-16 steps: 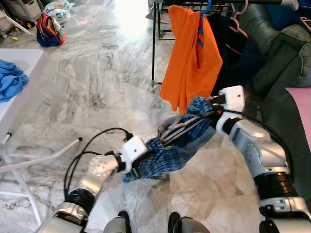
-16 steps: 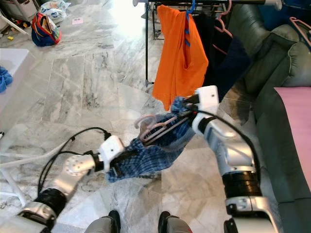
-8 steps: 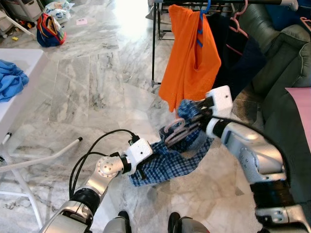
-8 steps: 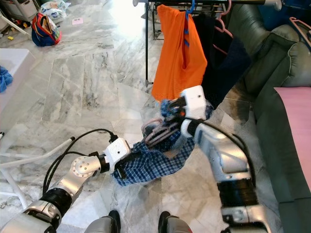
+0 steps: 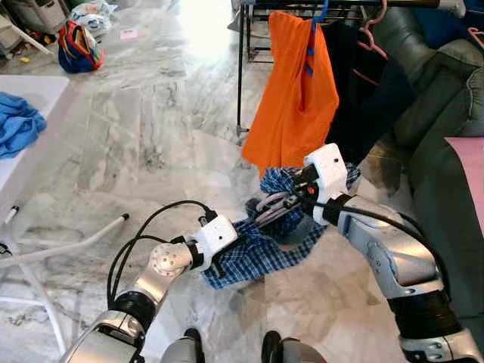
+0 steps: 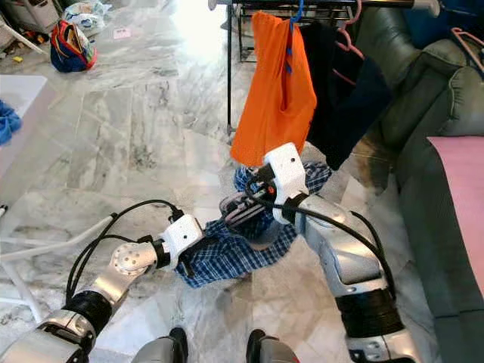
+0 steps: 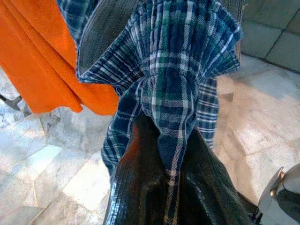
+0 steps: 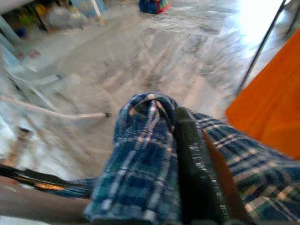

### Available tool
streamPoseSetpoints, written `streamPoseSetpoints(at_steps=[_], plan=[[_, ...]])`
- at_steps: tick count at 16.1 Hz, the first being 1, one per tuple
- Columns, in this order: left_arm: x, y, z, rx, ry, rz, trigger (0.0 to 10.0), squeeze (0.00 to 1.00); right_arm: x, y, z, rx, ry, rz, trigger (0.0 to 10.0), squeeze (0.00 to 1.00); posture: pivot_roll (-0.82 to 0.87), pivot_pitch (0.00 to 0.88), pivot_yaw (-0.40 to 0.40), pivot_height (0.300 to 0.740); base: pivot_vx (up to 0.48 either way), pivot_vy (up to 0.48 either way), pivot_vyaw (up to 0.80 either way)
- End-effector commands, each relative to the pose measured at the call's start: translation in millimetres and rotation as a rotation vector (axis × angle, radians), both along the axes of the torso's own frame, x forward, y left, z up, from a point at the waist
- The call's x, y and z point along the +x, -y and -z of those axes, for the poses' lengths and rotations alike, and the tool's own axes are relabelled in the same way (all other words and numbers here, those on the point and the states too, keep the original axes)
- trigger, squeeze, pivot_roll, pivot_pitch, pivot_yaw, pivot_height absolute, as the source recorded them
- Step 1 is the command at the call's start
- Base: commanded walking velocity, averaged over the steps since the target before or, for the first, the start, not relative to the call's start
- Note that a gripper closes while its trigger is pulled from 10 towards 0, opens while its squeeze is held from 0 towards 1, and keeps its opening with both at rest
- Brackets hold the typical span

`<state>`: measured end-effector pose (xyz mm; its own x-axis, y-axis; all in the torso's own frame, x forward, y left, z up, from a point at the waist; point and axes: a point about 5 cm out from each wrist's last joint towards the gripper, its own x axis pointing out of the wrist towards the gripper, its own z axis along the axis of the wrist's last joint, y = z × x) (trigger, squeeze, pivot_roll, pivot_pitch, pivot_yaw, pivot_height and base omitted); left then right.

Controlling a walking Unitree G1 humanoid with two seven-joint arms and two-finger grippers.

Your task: Hang hanger

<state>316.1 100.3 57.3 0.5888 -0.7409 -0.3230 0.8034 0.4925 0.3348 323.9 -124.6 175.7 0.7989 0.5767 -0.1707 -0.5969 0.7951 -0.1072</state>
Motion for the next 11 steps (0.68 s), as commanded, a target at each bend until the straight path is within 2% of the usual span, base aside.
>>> streamPoseSetpoints(at_steps=[1, 2, 3, 6, 8, 9, 11], plan=[[3.9, 0.0, -7, -0.012, 0.038, -0.001, 0.0, 0.00, 0.3, 8.4, 10, -0.069, -0.002, 0.031, 10.0, 1.00, 0.02, 0.227, -0.001, 0.740, 0.000, 0.000, 0.00], [4.5, -0.7, -8, -0.015, 0.039, -0.003, 0.0, 0.00, 1.4, 12.1, 11, -0.100, 0.011, 0.043, 10.0, 1.00, 0.02, 0.227, 0.000, 0.740, 0.000, 0.000, 0.00], [5.1, -0.8, -8, -0.015, 0.043, 0.001, 0.0, 0.00, 1.4, 17.6, 14, -0.176, 0.045, 0.034, 10.0, 1.00, 0.02, 0.226, 0.004, 0.740, 0.000, 0.000, 0.00], [5.5, 0.8, -10, -0.017, 0.043, 0.016, 0.0, 0.00, 0.8, 22.7, 16, -0.257, 0.078, -0.003, 10.0, 1.00, 0.02, 0.222, 0.007, 0.740, 0.000, 0.000, 0.00], [5.6, 1.5, -10, -0.017, 0.040, 0.018, 0.0, 0.00, 0.9, 23.7, 11, -0.215, 0.091, -0.029, 10.0, 1.00, 0.02, 0.221, 0.007, 0.740, 0.000, 0.000, 0.00], [5.0, 1.3, -9, -0.012, 0.037, 0.021, 0.0, 0.00, -2.6, 20.2, 9, -0.201, 0.092, -0.081, 10.0, 1.00, 0.01, 0.220, 0.005, 0.740, 0.000, 0.000, 0.00], [4.0, 2.6, -7, -0.014, 0.037, 0.024, 0.0, 0.00, -3.5, 22.4, 7, -0.253, 0.118, -0.118, 10.0, 1.00, 0.02, 0.220, 0.000, 0.740, 0.000, 0.000, 0.00]])
